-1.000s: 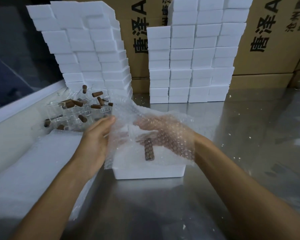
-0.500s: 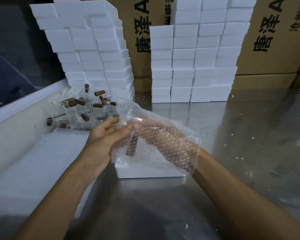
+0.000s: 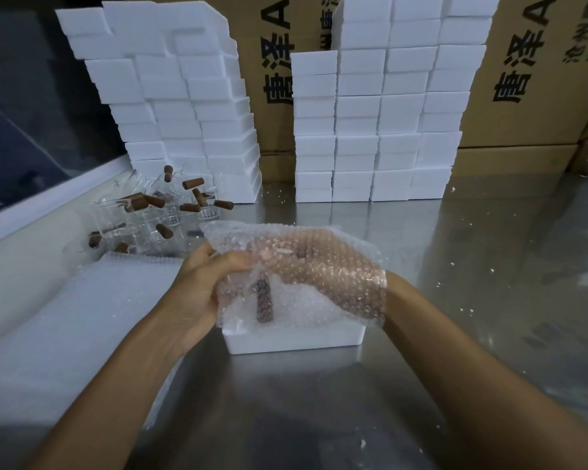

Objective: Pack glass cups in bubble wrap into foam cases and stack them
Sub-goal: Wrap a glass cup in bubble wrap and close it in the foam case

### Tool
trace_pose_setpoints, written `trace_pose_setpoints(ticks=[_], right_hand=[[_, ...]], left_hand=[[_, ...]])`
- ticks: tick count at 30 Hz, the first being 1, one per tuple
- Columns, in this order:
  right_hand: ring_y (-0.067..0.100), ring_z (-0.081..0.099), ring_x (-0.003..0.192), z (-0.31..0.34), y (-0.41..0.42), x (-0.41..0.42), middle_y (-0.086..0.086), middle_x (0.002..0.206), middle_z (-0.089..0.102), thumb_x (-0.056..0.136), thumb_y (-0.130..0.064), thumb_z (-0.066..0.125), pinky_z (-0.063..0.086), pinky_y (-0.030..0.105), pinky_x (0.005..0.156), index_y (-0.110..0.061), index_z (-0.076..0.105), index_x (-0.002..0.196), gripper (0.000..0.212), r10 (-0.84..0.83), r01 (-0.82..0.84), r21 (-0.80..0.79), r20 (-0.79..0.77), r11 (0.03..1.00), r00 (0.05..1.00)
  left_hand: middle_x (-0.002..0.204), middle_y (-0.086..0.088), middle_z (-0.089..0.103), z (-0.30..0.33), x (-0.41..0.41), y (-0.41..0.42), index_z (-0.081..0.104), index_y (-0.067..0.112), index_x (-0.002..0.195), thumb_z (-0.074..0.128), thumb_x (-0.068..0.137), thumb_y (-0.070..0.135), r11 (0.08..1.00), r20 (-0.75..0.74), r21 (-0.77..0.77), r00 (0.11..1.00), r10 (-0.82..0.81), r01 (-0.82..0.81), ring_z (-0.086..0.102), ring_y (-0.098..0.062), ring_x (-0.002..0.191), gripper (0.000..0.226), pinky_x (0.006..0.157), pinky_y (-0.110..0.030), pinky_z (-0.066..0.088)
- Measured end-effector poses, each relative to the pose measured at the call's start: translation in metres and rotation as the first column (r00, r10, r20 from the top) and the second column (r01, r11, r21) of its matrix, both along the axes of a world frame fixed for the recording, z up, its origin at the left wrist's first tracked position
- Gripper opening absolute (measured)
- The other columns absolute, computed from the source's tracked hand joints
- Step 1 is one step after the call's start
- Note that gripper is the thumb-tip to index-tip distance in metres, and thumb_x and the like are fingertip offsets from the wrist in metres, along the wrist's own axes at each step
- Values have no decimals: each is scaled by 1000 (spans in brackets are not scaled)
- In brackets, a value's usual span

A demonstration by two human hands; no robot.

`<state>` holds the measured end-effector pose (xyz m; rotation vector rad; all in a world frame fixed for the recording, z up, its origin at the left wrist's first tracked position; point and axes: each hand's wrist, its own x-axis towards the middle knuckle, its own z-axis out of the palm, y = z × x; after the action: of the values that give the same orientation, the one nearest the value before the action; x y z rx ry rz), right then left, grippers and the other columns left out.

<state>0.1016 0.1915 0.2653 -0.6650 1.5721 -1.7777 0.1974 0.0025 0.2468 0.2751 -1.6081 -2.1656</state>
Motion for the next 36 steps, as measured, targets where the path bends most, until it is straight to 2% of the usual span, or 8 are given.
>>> trace_pose_setpoints(ticks=[1, 3, 9, 13, 16, 20, 28, 36], right_hand=[[4, 69, 99, 10, -10, 2, 1, 93, 77, 100, 4, 39, 49, 15, 92, -8, 71, 71, 45, 54, -49, 56, -79, 997, 995], [8, 71, 97, 20, -25, -12, -2, 101, 75, 95, -10, 61, 55, 20, 82, -17, 76, 97, 17, 39, -47, -23, -271, 999, 962], [19, 68, 100, 14, -22, -49, 7, 105, 69, 93, -26, 66, 56, 31, 89, -15, 67, 101, 13, -489, 477, -199, -10, 856, 872], [24, 66, 111, 3, -24, -41, 9, 128, 60, 71, -60, 76, 53, 37, 95, -27, 55, 116, 60, -134, 139, -74, 72, 988, 988], [25, 71, 102, -3, -36, -26, 11, 122, 68, 71, -51, 81, 56, 38, 90, -17, 58, 129, 71, 74, -71, -46, 69, 996, 995], [28, 72, 101, -5, -46, -11, 9, 107, 75, 87, -24, 74, 56, 45, 95, -9, 70, 115, 32, -39, 33, -86, -77, 996, 996], [12, 67, 64, -4, -40, -20, 3, 78, 73, 88, -17, 73, 53, 22, 59, -7, 72, 92, 11, -205, 189, -148, -98, 971, 974], [14, 68, 63, -5, -40, -18, 4, 73, 74, 89, -14, 73, 52, 23, 55, -6, 72, 87, 8, -267, 218, -204, -262, 954, 927]], left_hand=[[93, -8, 72, 1, 0, -1, 61, 8, 109, 68, 63, 8, 1000, -15, 30, 1000, -4, 4, 72, -23, 84, 46, 68, -33, 59], [98, -11, 69, 3, 0, -3, 58, 6, 117, 67, 65, 9, 994, -37, 108, 999, -5, 9, 70, -25, 90, 54, 75, -38, 59], [111, -8, 62, 3, 1, -13, 61, 12, 116, 67, 75, 15, 937, -151, 348, 986, 75, -18, 59, -25, 103, 41, 101, -40, 45], [114, -6, 68, 3, 1, -7, 67, 14, 116, 74, 73, 18, 897, -200, 441, 973, 116, -16, 66, -22, 104, 44, 91, -33, 54], [104, -3, 72, 2, -1, 2, 77, 20, 96, 79, 67, 20, 918, -159, 394, 982, 104, -34, 71, -19, 94, 29, 84, -33, 58], [100, -3, 74, 0, -5, 12, 81, 26, 84, 78, 67, 17, 953, -105, 299, 991, 82, -47, 71, -16, 90, 19, 79, -32, 58], [114, -11, 70, 0, -2, 11, 62, 8, 126, 85, 64, 8, 981, -39, 188, 998, 45, -37, 71, -20, 89, 66, 64, -28, 57], [121, -11, 70, 0, 1, 10, 68, 13, 119, 82, 67, 22, 995, -41, 68, 997, -67, 69, 68, -29, 109, 55, 75, -34, 58]])
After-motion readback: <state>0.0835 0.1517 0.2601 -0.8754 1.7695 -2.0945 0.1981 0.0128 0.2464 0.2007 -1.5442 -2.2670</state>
